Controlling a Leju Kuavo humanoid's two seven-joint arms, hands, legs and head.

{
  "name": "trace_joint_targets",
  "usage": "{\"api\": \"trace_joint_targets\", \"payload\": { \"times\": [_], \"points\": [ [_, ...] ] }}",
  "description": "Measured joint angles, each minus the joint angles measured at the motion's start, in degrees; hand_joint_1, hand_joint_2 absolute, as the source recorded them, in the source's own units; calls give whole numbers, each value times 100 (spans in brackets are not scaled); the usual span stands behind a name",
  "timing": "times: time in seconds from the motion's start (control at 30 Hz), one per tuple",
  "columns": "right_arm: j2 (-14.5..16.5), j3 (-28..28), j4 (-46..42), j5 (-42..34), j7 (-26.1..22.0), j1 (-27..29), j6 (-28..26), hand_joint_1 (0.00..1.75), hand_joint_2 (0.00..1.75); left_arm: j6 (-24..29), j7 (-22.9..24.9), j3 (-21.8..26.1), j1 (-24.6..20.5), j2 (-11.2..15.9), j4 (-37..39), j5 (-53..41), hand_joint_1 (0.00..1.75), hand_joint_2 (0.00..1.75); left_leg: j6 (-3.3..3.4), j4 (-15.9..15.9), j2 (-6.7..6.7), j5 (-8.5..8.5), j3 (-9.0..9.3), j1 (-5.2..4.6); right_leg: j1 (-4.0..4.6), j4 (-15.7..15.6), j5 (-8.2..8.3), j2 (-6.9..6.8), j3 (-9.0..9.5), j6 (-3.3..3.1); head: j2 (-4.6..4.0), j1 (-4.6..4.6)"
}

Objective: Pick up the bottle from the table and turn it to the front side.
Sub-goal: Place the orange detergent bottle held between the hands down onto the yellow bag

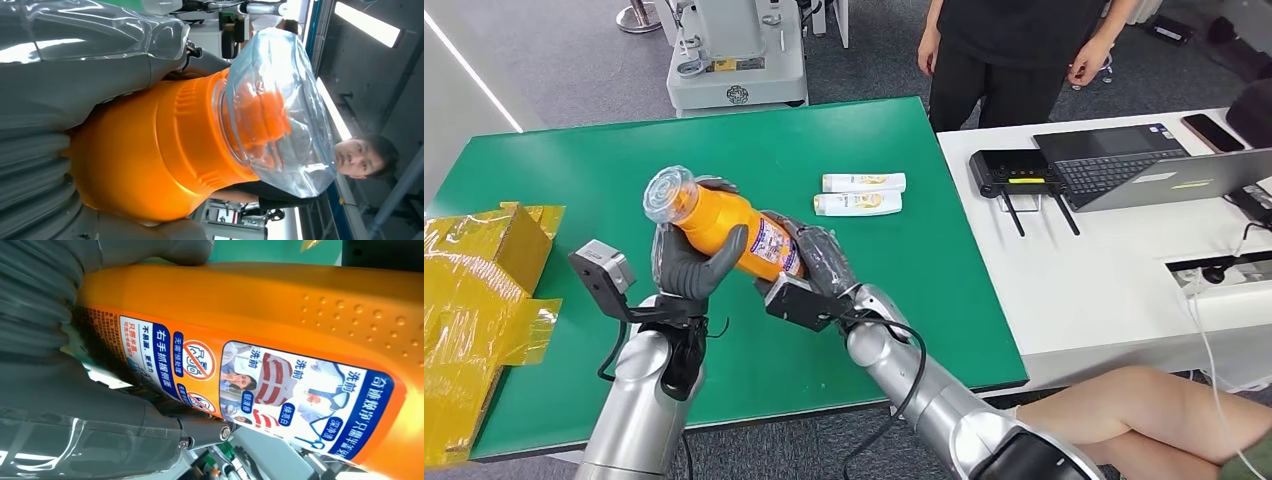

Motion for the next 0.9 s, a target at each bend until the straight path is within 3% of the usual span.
{"api": "trace_joint_targets", "payload": {
  "times": [0.33, 0.37, 0.47, 0.5, 0.9],
  "points": [
    [0, -23, 15, -50, -83, -59, -9, 175, 175, -11, -9, 35, -99, -34, 105, 60, 175, 175, 0, 0, -1, 0, -2, 0, 0, 0, -1, -1, 0, 0, 0, 0],
    [0, -25, 16, -58, -86, -59, -9, 166, 175, -13, -10, 39, -103, -38, 115, 66, 175, 175, 0, 0, -1, 0, -2, 0, 0, 0, -1, -1, 0, 0, 0, 0],
    [0, -37, 25, -73, -101, -61, -10, 37, 175, -6, -12, 47, -105, -46, 128, 83, 175, 175, 0, 0, -2, 0, -2, 0, 0, 0, 0, -1, 0, 0, 0, 1],
    [1, -42, 29, -77, -113, -62, -11, 1, 175, 1, -13, 48, -107, -46, 135, 89, 175, 175, 0, 0, -2, 0, -2, -1, 0, 0, 0, -1, 0, 0, 0, 1],
    [57, -50, -17, -171, -205, -91, -79, 0, 175, 79, -12, 56, -54, -44, 257, 190, 175, 175, 0, 0, -1, 0, -2, 0, 0, 0, -1, 0, -1, 0, 0, 1]
  ]
}}
